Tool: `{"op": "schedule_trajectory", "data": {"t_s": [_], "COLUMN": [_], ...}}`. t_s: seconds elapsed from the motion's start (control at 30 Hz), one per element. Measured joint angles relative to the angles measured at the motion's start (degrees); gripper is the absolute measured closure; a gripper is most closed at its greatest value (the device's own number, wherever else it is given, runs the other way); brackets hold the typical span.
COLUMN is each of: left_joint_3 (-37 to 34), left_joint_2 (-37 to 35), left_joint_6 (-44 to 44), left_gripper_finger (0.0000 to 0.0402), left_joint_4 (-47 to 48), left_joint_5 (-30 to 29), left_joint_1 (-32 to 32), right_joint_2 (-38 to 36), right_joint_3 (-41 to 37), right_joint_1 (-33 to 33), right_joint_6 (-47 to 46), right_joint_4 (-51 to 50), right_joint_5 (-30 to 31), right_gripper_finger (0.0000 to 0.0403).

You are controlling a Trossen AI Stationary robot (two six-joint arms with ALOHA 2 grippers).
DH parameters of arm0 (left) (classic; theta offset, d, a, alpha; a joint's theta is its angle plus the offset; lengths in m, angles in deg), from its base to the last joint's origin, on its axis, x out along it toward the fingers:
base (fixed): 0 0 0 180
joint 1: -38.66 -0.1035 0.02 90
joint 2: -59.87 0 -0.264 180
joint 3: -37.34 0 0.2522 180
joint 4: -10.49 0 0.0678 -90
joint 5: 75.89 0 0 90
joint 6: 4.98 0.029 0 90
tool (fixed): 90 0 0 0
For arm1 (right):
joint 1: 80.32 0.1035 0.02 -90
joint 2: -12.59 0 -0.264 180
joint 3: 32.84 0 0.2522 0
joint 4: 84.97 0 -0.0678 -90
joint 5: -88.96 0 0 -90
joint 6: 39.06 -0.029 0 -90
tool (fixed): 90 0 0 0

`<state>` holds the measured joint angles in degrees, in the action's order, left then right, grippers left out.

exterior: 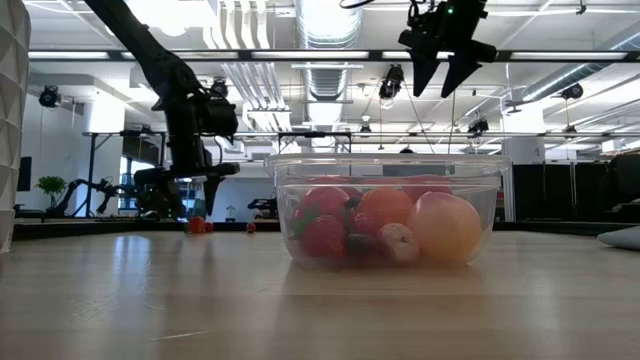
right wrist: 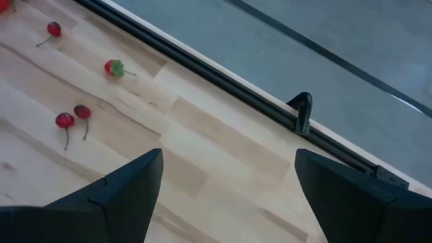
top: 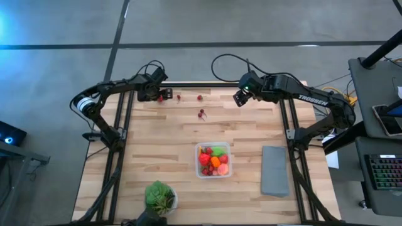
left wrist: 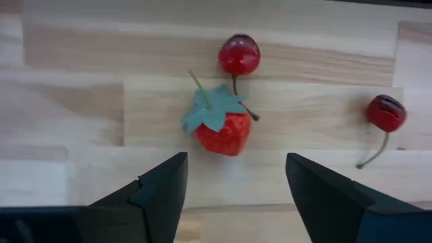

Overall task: Pick and placing Produce into tupperware
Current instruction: Put the red strawberry into the transparent bin

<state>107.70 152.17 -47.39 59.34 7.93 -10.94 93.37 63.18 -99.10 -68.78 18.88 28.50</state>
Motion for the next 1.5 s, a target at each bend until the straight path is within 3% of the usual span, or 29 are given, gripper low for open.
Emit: {"op": "schedule_trajectory", "data": {"t_s": [0.23,0.53,0.77,0.87,0.97,1.17,1.37,1.5], "left_joint_3": [0.0,-0.2,-1.9,-2.0,-2.2,-2.5,-2.8,-3.5], "left_joint_2": [-2.3,-4.3,-4.3,-4.3,-4.3,-4.1,-4.3,-4.3], "left_joint_6": [2.8,21.8,26.5,31.0,30.5,20.7,32.5,35.7], "left_gripper_finger": [0.0200,0.0210,0.0210,0.0210,0.0210,0.0210,0.0210,0.0210], "left_joint_4": [-0.7,-3.5,-3.2,-3.3,-3.4,-1.7,-3.1,-9.5], "left_joint_5": [1.1,-1.5,-2.3,-5.8,-8.2,-9.9,-13.8,-15.1], "left_joint_1": [1.6,5.3,7.3,9.2,9.6,9.1,13.7,15.8], "right_joint_2": [0.0,0.0,0.0,0.0,0.0,0.0,0.0,0.0], "right_joint_3": [0.0,0.0,0.0,0.0,0.0,0.0,0.0,0.0], "right_joint_1": [0.0,0.0,0.0,0.0,0.0,0.0,0.0,0.0], "right_joint_6": [0.0,0.0,0.0,0.0,0.0,0.0,-0.1,-0.2], "right_joint_4": [0.1,0.2,0.5,0.5,0.5,0.6,0.6,0.6], "right_joint_5": [0.0,0.0,0.0,0.0,0.0,0.0,0.0,0.0], "right_gripper_finger": [0.0074,0.0074,0.0074,0.0074,0.0074,0.0074,0.0074,0.0074]}}
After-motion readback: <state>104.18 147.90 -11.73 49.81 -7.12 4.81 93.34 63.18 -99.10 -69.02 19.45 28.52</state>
